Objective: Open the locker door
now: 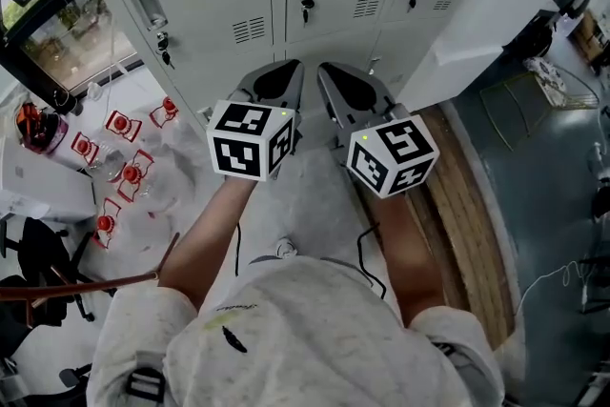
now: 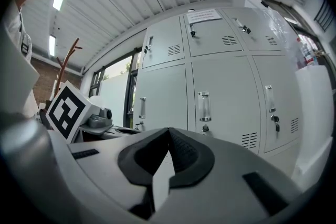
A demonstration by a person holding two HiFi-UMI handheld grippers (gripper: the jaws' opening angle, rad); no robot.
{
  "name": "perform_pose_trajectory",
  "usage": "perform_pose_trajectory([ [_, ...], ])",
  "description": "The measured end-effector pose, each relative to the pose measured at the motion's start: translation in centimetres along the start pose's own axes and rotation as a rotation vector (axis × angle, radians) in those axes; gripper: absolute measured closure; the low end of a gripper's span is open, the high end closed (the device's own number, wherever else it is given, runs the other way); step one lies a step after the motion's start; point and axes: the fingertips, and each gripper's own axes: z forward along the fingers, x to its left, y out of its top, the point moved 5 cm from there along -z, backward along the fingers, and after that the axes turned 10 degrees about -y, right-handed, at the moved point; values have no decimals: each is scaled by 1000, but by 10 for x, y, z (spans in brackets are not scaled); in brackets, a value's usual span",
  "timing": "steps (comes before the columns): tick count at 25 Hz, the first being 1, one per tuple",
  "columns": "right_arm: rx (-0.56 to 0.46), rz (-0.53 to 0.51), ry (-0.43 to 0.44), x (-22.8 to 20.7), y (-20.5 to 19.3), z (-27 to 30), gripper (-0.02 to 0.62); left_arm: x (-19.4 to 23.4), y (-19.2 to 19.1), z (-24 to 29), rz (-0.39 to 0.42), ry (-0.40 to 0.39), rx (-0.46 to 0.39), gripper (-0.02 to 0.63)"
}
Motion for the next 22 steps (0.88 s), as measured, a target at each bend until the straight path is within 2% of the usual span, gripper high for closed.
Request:
perform_pose_trajectory([
  [10, -36, 0, 52, -23, 7, 42, 592, 31, 8, 24, 14, 49, -4, 600],
  [22, -72, -13, 211, -72, 15, 108, 592, 70, 22, 71, 13, 220, -28, 600],
])
